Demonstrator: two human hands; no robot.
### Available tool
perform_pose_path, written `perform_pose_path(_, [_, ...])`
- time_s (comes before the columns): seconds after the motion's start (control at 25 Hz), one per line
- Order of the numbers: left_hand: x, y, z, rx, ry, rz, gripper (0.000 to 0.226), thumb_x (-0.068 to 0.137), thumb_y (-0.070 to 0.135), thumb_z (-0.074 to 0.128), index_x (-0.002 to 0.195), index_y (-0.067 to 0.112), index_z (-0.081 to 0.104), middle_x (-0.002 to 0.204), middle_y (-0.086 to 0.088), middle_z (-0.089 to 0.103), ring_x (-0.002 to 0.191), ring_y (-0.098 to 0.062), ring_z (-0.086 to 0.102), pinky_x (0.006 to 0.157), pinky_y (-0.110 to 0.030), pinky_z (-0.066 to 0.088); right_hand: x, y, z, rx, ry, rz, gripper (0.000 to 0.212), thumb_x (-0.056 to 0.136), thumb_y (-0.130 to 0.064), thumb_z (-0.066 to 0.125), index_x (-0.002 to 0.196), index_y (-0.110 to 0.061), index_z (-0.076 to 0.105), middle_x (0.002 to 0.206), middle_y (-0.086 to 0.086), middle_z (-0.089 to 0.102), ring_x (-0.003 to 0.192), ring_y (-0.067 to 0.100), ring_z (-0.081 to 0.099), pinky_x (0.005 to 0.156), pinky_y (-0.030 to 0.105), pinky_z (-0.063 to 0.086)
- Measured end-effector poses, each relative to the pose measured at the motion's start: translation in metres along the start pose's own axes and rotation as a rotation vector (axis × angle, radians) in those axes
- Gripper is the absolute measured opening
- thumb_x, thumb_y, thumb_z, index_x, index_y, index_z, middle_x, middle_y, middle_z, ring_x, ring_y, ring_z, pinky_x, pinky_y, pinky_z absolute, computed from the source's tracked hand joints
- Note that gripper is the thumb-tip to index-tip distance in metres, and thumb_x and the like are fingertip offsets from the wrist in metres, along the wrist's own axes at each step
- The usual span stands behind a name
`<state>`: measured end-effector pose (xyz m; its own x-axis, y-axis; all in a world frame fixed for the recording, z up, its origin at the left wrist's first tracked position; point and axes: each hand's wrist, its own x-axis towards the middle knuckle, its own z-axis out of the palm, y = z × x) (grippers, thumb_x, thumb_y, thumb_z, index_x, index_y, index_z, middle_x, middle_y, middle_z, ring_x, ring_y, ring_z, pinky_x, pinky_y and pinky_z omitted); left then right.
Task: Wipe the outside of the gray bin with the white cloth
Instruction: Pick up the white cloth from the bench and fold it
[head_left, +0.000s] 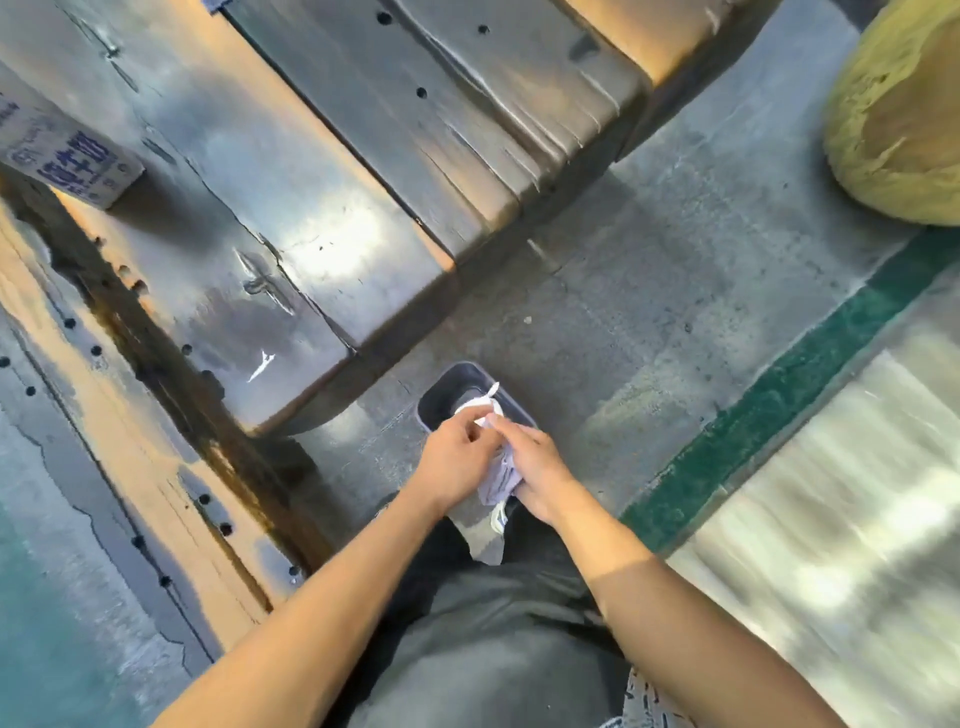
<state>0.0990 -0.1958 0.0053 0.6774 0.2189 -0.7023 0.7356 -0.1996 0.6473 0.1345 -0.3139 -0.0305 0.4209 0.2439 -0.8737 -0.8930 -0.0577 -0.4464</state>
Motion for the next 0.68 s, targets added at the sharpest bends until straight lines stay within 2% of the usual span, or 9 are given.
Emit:
perform_pose_path(0.08, [-0.005,-0.010,0.007,-0.032,-0.068,0.038,0.033,0.097,0.025,0.055,0.129,0.021,0.063,0.091,-0.002,0.077,0.070,-0.007,0.067,0.071,-0.031,0.055,-0.001,0.019,-0.012,0.171,-0.021,0.068,0.034,0.094,-0.026,0.069,0.113,0.002,0.072,0.107,0.022,0.074,0.098,0.033,0.073,0.087,0.044,0.058])
perform_pose_path(0.16, [-0.010,-0.024,0.010,-0.125,-0.129,0.050,0.031,0.101,0.009,0.053,0.130,0.016,0.059,0.096,-0.016,0.077,0.073,-0.016,0.070,0.073,-0.041,0.060,-0.004,0.040,-0.019,0.348,-0.066,0.063,0.027,0.095,-0.016,0.067,0.109,0.006,0.071,0.100,0.024,0.074,0.087,0.033,0.073,0.071,0.040,0.059])
perform_pose_path(0.24, [-0.016,-0.044,0.009,-0.221,-0.144,0.101,0.033,0.099,-0.006,0.049,0.127,0.009,0.057,0.090,-0.027,0.074,0.066,-0.024,0.068,0.061,-0.040,0.061,-0.006,0.065,-0.023,0.455,-0.061,0.022,0.017,0.093,-0.008,0.062,0.102,0.004,0.070,0.091,0.022,0.074,0.080,0.033,0.072,0.067,0.039,0.058])
perform_pose_path(0.32, [-0.019,-0.068,0.005,-0.181,-0.055,0.153,0.024,0.098,-0.004,0.056,0.120,0.003,0.060,0.078,-0.020,0.066,0.060,-0.020,0.062,0.053,-0.032,0.057,-0.006,0.093,-0.022,0.519,-0.031,-0.043,0.026,0.094,-0.003,0.054,0.117,0.001,0.066,0.102,0.024,0.072,0.088,0.036,0.071,0.078,0.045,0.058])
perform_pose_path(0.4, [-0.018,-0.090,0.004,-0.102,0.016,0.084,0.022,0.097,0.017,0.068,0.114,0.004,0.063,0.080,-0.010,0.063,0.060,-0.014,0.058,0.060,-0.030,0.052,-0.010,0.121,-0.018,0.560,-0.057,-0.112,0.039,0.095,-0.002,0.049,0.131,-0.009,0.062,0.123,0.023,0.067,0.106,0.035,0.067,0.096,0.050,0.051])
perform_pose_path(0.48, [-0.013,-0.107,0.006,-0.120,-0.100,-0.084,0.041,0.098,0.038,0.066,0.114,0.000,0.068,0.093,-0.012,0.072,0.072,-0.020,0.068,0.069,-0.038,0.056,-0.014,0.149,-0.016,0.620,-0.090,-0.151,0.045,0.093,-0.002,0.047,0.133,-0.017,0.062,0.134,0.019,0.063,0.117,0.034,0.063,0.103,0.051,0.046])
perform_pose_path(0.52, [-0.010,-0.114,0.007,-0.167,-0.185,-0.157,0.047,0.100,0.042,0.063,0.114,-0.002,0.069,0.100,-0.014,0.075,0.082,-0.025,0.072,0.074,-0.042,0.059,-0.015,0.161,-0.015,0.634,-0.099,-0.156,0.048,0.092,-0.002,0.046,0.135,-0.018,0.060,0.136,0.019,0.062,0.120,0.033,0.062,0.104,0.051,0.046])
perform_pose_path(0.6, [-0.008,-0.128,0.014,-0.229,-0.284,-0.235,0.046,0.101,0.040,0.062,0.110,-0.003,0.071,0.105,-0.015,0.076,0.091,-0.029,0.072,0.077,-0.040,0.059,-0.018,0.184,-0.014,0.612,-0.082,-0.152,0.054,0.088,-0.001,0.045,0.138,-0.018,0.057,0.135,0.019,0.063,0.120,0.034,0.061,0.103,0.051,0.047])
perform_pose_path(0.68, [-0.005,-0.142,0.023,-0.200,-0.313,-0.238,0.034,0.101,0.032,0.064,0.109,0.000,0.071,0.102,-0.012,0.075,0.090,-0.026,0.070,0.073,-0.035,0.059,-0.018,0.204,-0.016,0.544,-0.044,-0.142,0.051,0.084,-0.002,0.049,0.131,-0.017,0.063,0.127,0.018,0.068,0.114,0.034,0.063,0.099,0.049,0.047])
